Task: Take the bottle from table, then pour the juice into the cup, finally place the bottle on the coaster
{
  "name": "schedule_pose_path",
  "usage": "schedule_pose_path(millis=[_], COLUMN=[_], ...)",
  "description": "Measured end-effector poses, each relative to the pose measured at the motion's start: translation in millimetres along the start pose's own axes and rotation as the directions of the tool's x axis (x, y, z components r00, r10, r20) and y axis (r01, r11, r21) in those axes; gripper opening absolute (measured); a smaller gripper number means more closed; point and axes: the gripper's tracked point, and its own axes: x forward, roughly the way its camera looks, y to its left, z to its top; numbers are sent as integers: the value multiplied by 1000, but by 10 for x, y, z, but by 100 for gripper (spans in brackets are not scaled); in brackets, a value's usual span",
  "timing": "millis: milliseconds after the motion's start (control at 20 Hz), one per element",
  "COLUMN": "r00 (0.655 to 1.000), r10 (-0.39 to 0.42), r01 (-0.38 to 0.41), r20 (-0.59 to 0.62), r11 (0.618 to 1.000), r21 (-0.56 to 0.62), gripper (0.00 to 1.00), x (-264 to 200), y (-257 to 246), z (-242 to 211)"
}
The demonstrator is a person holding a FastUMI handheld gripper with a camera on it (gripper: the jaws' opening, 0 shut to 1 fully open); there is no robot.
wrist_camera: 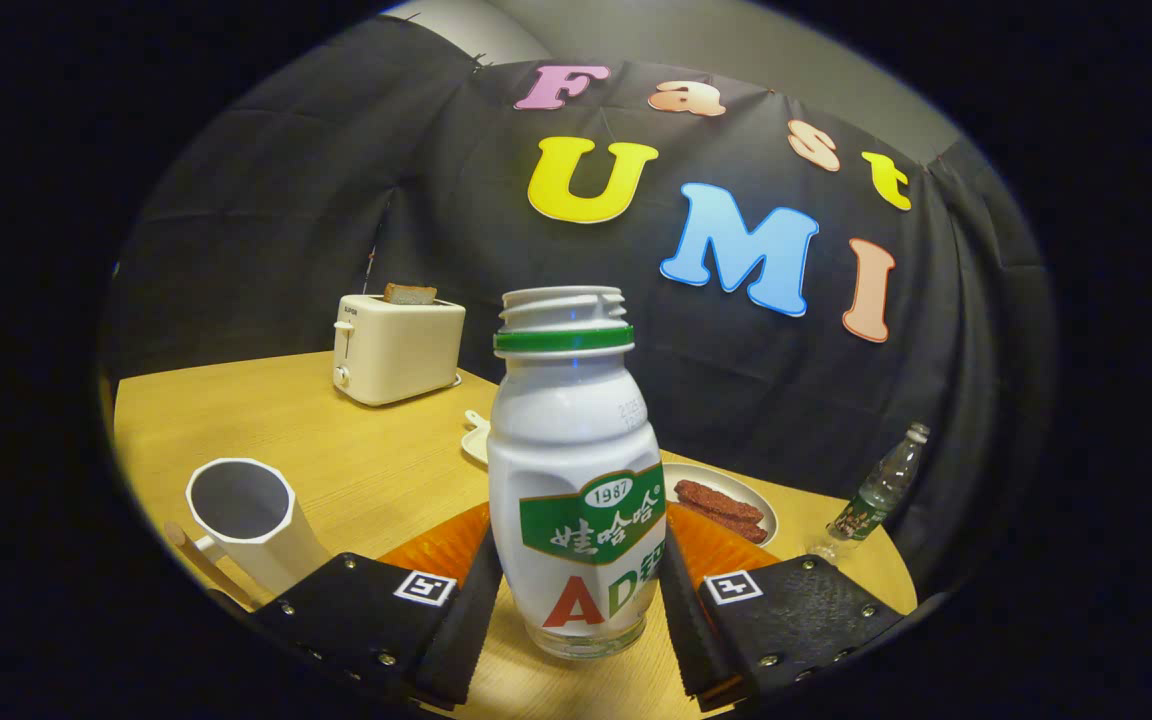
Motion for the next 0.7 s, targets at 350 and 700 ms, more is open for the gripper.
schedule_pose_path(millis=[350, 700], r00=[1000, 1000], r10=[26, 0], r01=[-27, 1], r20=[13, -5], r11=[993, 978], r21=[112, 210], gripper=[75, 75], x=[122, 316], y=[11, -168], z=[-79, -271])
